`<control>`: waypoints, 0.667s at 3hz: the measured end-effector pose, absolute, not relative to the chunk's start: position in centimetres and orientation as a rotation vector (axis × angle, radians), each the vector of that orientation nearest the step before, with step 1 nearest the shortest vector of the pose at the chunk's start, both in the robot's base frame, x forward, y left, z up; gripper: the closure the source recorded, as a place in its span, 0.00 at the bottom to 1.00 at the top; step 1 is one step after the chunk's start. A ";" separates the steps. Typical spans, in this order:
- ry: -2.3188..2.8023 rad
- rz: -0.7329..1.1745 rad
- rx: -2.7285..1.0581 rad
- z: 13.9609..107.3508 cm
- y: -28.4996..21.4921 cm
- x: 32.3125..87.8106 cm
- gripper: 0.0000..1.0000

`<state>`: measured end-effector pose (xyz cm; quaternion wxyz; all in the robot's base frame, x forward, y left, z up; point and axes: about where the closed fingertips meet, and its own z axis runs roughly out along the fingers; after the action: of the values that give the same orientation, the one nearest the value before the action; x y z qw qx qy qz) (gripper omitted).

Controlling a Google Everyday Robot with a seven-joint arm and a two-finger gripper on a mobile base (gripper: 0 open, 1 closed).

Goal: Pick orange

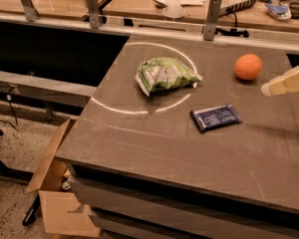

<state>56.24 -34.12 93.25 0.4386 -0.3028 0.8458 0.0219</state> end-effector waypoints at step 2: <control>2.032 0.242 -0.811 88.7 -33.7 62.2 0.00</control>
Offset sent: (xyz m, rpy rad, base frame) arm 0.0705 0.0018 -0.0558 0.1724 0.0004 0.1687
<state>62.16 -33.69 88.68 0.4532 -0.3286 0.8228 0.0982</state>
